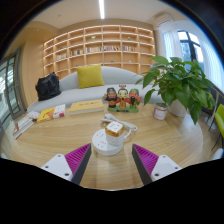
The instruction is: Unplug charger
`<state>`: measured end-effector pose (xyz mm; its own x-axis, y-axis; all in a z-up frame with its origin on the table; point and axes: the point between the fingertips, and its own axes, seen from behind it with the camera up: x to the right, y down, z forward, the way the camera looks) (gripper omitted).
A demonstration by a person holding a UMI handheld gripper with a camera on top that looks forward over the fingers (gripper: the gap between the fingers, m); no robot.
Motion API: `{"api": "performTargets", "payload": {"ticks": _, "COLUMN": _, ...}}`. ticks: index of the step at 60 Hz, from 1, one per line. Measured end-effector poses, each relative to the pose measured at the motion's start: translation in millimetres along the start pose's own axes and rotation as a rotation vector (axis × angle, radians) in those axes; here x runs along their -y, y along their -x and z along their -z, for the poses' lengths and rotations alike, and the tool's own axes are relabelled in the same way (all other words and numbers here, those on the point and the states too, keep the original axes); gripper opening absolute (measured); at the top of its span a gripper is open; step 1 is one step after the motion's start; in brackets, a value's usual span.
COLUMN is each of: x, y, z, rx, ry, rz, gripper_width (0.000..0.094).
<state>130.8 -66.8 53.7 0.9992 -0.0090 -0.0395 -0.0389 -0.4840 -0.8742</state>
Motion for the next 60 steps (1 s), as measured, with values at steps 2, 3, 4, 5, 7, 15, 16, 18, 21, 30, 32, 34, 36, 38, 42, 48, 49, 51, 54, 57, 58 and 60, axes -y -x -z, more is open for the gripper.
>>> {"api": "performTargets", "payload": {"ticks": 2, "x": 3, "y": -5, "z": -15, "rx": -0.006, "ry": -0.001, "rz": -0.006, "gripper_width": 0.0846}}
{"api": "performTargets", "payload": {"ticks": 3, "x": 5, "y": -6, "z": -22, "rx": -0.009, "ry": -0.002, "rz": -0.008, "gripper_width": 0.0847}}
{"api": "performTargets", "payload": {"ticks": 4, "x": 6, "y": -7, "z": -28, "rx": -0.011, "ry": -0.002, "rz": -0.01, "gripper_width": 0.0845}}
{"api": "performTargets", "payload": {"ticks": 5, "x": 7, "y": -8, "z": -35, "rx": -0.013, "ry": -0.003, "rz": -0.013, "gripper_width": 0.0846}}
{"api": "performTargets", "payload": {"ticks": 7, "x": 9, "y": -10, "z": -47, "rx": -0.019, "ry": -0.004, "rz": -0.02, "gripper_width": 0.0842}}
{"api": "performTargets", "payload": {"ticks": 15, "x": 16, "y": -14, "z": -78, "rx": -0.031, "ry": -0.013, "rz": -0.034, "gripper_width": 0.0674}}
{"api": "performTargets", "payload": {"ticks": 16, "x": 16, "y": -15, "z": -80, "rx": -0.032, "ry": -0.015, "rz": -0.034, "gripper_width": 0.0644}}
{"api": "performTargets", "payload": {"ticks": 18, "x": 17, "y": -12, "z": -85, "rx": -0.03, "ry": -0.022, "rz": -0.036, "gripper_width": 0.057}}
{"api": "performTargets", "payload": {"ticks": 21, "x": 18, "y": -13, "z": -87, "rx": -0.037, "ry": -0.029, "rz": -0.037, "gripper_width": 0.0458}}
{"api": "performTargets", "payload": {"ticks": 30, "x": 22, "y": -16, "z": -87, "rx": -0.066, "ry": -0.054, "rz": 0.0, "gripper_width": 0.0338}}
{"api": "performTargets", "payload": {"ticks": 32, "x": 22, "y": -16, "z": -87, "rx": -0.066, "ry": -0.059, "rz": 0.002, "gripper_width": 0.0317}}
{"api": "performTargets", "payload": {"ticks": 34, "x": 22, "y": -16, "z": -87, "rx": -0.065, "ry": -0.063, "rz": 0.006, "gripper_width": 0.0293}}
{"api": "performTargets", "payload": {"ticks": 36, "x": 24, "y": -16, "z": -86, "rx": -0.066, "ry": -0.065, "rz": 0.004, "gripper_width": 0.0277}}
{"api": "performTargets", "payload": {"ticks": 38, "x": 25, "y": -16, "z": -86, "rx": -0.071, "ry": -0.069, "rz": 0.003, "gripper_width": 0.0254}}
{"api": "performTargets", "payload": {"ticks": 42, "x": 27, "y": -16, "z": -86, "rx": -0.079, "ry": -0.077, "rz": 0.017, "gripper_width": 0.0238}}
{"api": "performTargets", "payload": {"ticks": 48, "x": 107, "y": -16, "z": -46, "rx": -0.113, "ry": -0.341, "rz": 0.111, "gripper_width": 0.0228}}
{"api": "performTargets", "payload": {"ticks": 49, "x": 131, "y": -16, "z": -31, "rx": -0.131, "ry": -0.403, "rz": 0.15, "gripper_width": 0.0227}}
{"api": "performTargets", "payload": {"ticks": 51, "x": 172, "y": -10, "z": -12, "rx": -0.129, "ry": -0.46, "rz": 0.171, "gripper_width": 0.0226}}
{"api": "performTargets", "payload": {"ticks": 54, "x": 207, "y": 1, "z": 4, "rx": -0.072, "ry": -0.465, "rz": 0.115, "gripper_width": 0.0225}}
{"api": "performTargets", "payload": {"ticks": 57, "x": 232, "y": -1, "z": 19, "rx": -0.025, "ry": -0.471, "rz": 0.054, "gripper_width": 0.0226}}
{"api": "performTargets", "payload": {"ticks": 58, "x": 238, "y": -5, "z": 24, "rx": -0.025, "ry": -0.476, "rz": 0.05, "gripper_width": 0.0226}}
{"api": "performTargets", "payload": {"ticks": 60, "x": 245, "y": -18, "z": 29, "rx": -0.044, "ry": -0.475, "rz": 0.067, "gripper_width": 0.0225}}
